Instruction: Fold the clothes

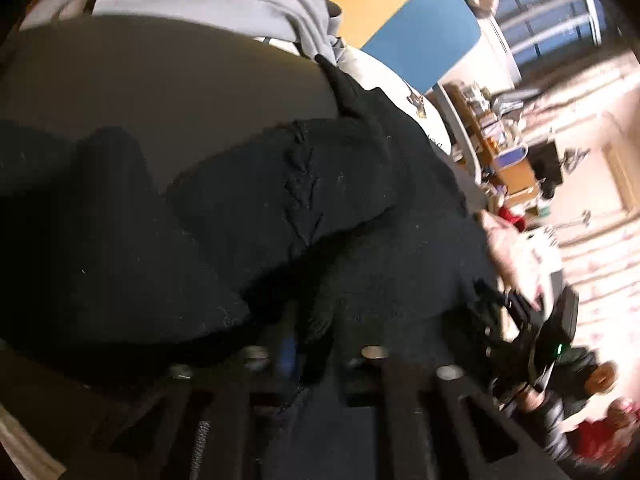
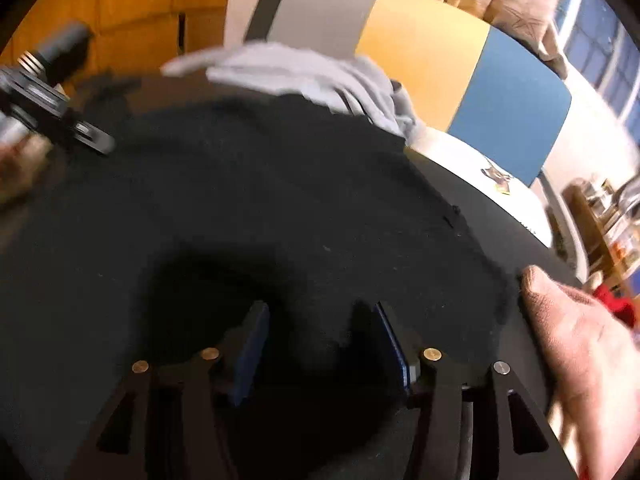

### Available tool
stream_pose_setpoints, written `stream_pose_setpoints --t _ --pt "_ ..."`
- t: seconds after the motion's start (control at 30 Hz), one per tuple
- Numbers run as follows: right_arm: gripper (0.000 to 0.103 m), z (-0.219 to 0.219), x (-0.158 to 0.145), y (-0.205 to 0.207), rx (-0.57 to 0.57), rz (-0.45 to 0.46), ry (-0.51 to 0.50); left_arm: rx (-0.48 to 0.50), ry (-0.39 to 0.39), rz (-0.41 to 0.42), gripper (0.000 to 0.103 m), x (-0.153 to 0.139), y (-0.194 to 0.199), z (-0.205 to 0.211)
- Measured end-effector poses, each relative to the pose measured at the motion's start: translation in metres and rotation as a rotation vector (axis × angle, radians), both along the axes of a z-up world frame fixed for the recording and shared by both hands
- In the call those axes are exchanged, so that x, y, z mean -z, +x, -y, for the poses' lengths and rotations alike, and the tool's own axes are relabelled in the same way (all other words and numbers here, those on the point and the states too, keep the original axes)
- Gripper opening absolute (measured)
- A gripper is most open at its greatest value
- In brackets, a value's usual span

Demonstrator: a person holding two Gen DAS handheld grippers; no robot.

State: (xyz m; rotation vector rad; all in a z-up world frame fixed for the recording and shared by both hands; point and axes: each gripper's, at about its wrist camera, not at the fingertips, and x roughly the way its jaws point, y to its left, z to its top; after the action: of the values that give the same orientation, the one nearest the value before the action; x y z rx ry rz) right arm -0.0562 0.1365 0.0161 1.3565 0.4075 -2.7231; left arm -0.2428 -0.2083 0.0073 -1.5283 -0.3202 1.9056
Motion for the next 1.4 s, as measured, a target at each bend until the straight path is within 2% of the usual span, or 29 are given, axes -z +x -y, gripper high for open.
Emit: stream_pose_setpoints --t 0.03,0.1,0.13,0.17,0.2,0.27,0.3,0.33,0.43,0.6,0.63,0.7,0.77,0.83,0.9,1.0,1.03,1.07,1.13,1.3,1.33,1.37,1.4 --pt "0.053 -0.006 0.001 -0.003 0.013 0.014 -0.049 -0.007 0.016 -0.028 0.01 -0.007 0.001 0.002" --pt "0.028 -0.021 -0.002 -0.006 0.06 0.045 -0.168 -0.018 0.073 -0.102 0.01 -0.026 0.004 0.007" --pt "0.005 -0.025 -0.004 -0.005 0.079 0.046 -0.198 -0.016 0.102 -0.129 0.01 -0.034 0.004 0.007" --pt "0.005 -0.029 -0.009 -0.001 0.091 0.044 -0.244 -0.012 0.131 -0.154 0.01 -0.043 0.003 0.008" --pt "0.005 -0.031 -0.014 0.005 0.098 0.033 -0.279 -0.019 0.127 -0.178 0.01 -0.049 0.003 0.008" --pt "0.005 -0.031 -0.021 0.017 0.106 0.023 -0.308 -0.052 0.082 -0.212 0.014 -0.053 -0.004 0.009" --pt "0.005 -0.029 -0.021 0.022 0.108 0.023 -0.317 -0.064 0.071 -0.195 0.016 -0.05 -0.009 0.01" --pt "0.005 -0.028 -0.02 0.028 0.103 0.024 -0.326 -0.083 0.071 -0.141 0.02 -0.043 -0.014 0.015" --pt "0.006 -0.027 -0.009 0.027 0.09 0.045 -0.3 -0.156 0.105 -0.063 0.021 -0.028 -0.015 0.034" --pt "0.006 -0.03 -0.003 0.035 0.079 0.039 -0.298 -0.253 0.106 -0.031 0.024 -0.012 0.005 0.062" --pt "0.011 -0.034 -0.002 0.032 0.082 0.039 -0.312 -0.263 0.104 -0.039 0.025 -0.012 0.006 0.063" --pt "0.015 -0.042 -0.008 0.033 0.097 0.03 -0.364 -0.241 0.099 -0.062 0.036 -0.017 0.007 0.054" --pt "0.027 -0.052 -0.017 0.034 0.119 0.003 -0.417 -0.209 0.069 -0.065 0.052 -0.019 -0.001 0.04" --pt "0.035 -0.069 -0.031 0.042 0.168 -0.046 -0.48 -0.168 0.058 -0.046 0.054 -0.014 -0.011 0.025" --pt "0.038 -0.084 -0.042 0.045 0.219 -0.083 -0.495 -0.116 0.05 -0.011 0.055 -0.007 -0.018 0.007" --pt "0.038 -0.087 -0.044 0.023 0.223 -0.068 -0.431 -0.072 -0.001 0.008 0.049 0.003 -0.021 -0.011" --pt "0.038 -0.084 -0.04 0.011 0.21 -0.048 -0.4 -0.067 -0.014 -0.012 0.04 0.002 -0.019 -0.014" --pt "0.041 -0.08 -0.036 -0.001 0.198 -0.028 -0.369 -0.064 -0.026 -0.037 0.024 0.001 -0.018 -0.016" --pt "0.043 -0.073 -0.028 -0.026 0.172 0.012 -0.307 -0.061 -0.034 -0.071 0.009 -0.001 -0.014 -0.017" --pt "0.041 -0.058 -0.006 -0.078 0.122 0.097 -0.168 -0.074 -0.068 -0.134 0.007 -0.006 0.001 0.002" --pt "0.036 -0.057 -0.002 -0.082 0.121 0.101 -0.151 -0.079 -0.068 -0.155 0.007 -0.009 0.007 0.008" --pt "0.016 -0.058 -0.005 -0.083 0.123 0.088 -0.141 -0.085 -0.067 -0.171 0.007 -0.011 0.011 0.011" --pt "0.006 -0.06 -0.009 -0.085 0.136 0.073 -0.14 -0.091 -0.066 -0.186 0.007 -0.013 0.015 0.015"
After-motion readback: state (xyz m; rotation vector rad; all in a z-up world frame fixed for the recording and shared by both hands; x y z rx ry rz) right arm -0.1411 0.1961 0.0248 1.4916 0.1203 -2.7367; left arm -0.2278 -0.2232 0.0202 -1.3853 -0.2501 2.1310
